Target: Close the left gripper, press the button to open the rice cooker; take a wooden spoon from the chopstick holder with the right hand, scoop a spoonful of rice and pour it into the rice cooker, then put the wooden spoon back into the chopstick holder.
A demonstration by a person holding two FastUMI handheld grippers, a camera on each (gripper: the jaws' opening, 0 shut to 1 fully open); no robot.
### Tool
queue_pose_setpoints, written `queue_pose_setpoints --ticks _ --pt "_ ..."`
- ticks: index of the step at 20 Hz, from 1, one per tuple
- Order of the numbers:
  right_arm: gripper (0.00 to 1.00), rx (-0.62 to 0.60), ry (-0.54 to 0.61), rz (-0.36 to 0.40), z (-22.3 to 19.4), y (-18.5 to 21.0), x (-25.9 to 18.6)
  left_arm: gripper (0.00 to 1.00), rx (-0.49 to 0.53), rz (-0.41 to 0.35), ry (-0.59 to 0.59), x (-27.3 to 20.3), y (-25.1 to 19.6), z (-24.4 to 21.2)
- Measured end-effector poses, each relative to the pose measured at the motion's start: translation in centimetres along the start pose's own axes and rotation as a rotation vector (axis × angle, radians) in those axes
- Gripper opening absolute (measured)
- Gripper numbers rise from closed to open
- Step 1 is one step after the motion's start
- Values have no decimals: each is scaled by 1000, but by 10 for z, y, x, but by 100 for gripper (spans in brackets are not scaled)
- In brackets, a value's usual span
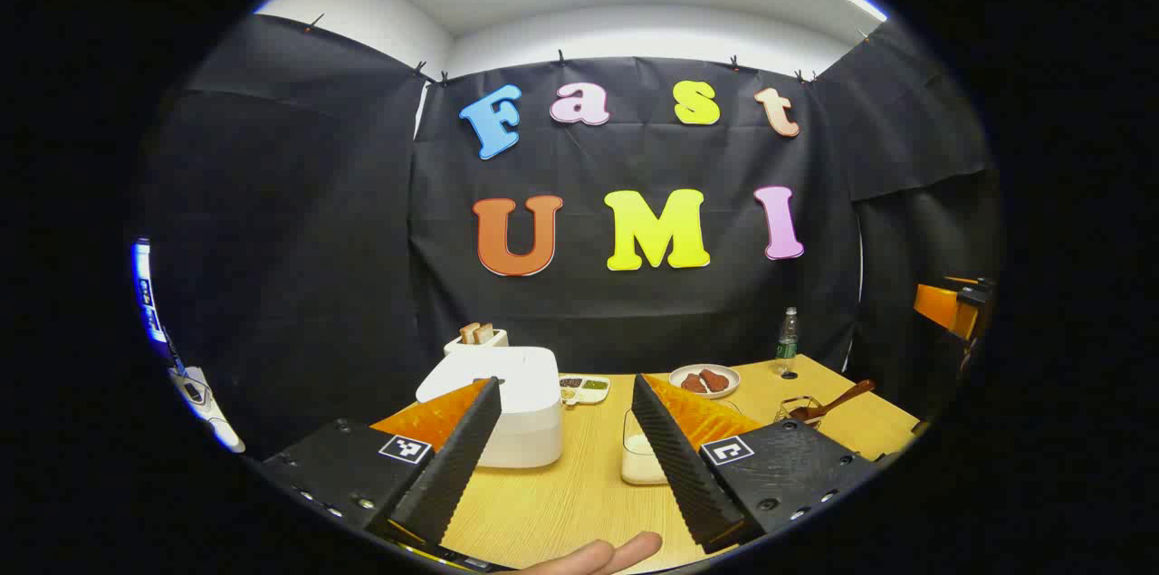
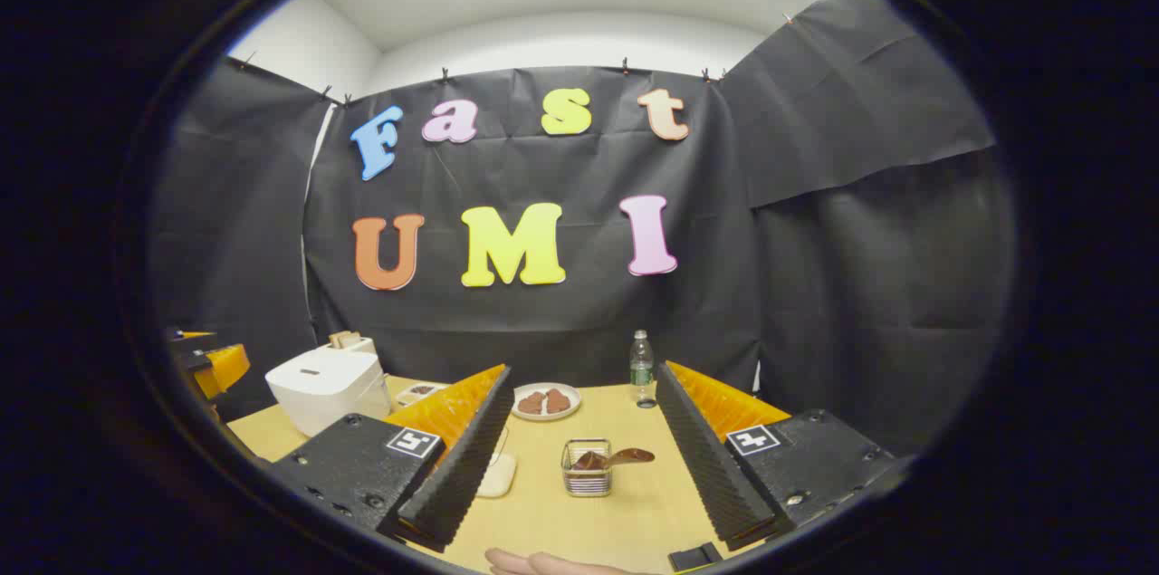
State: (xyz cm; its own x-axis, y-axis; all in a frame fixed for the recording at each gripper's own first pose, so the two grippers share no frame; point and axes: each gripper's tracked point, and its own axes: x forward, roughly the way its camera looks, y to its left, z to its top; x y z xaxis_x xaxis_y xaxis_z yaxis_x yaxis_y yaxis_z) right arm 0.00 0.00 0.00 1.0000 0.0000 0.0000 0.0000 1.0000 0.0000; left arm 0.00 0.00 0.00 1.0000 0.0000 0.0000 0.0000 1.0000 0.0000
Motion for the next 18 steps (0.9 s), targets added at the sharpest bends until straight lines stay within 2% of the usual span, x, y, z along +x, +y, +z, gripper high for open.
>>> queue_pose_setpoints --ticks 8,15,18 --pt "100 4 23 21 -17 6 -4 93 -22 0 -23 2 11 4" --pt "99 -8 6 50 -24 11 -12 93 47 25 -10 18 28 -3" --pt "100 -2 0 55 -30 10 -10 87 17 -18 24 30 25 -13"
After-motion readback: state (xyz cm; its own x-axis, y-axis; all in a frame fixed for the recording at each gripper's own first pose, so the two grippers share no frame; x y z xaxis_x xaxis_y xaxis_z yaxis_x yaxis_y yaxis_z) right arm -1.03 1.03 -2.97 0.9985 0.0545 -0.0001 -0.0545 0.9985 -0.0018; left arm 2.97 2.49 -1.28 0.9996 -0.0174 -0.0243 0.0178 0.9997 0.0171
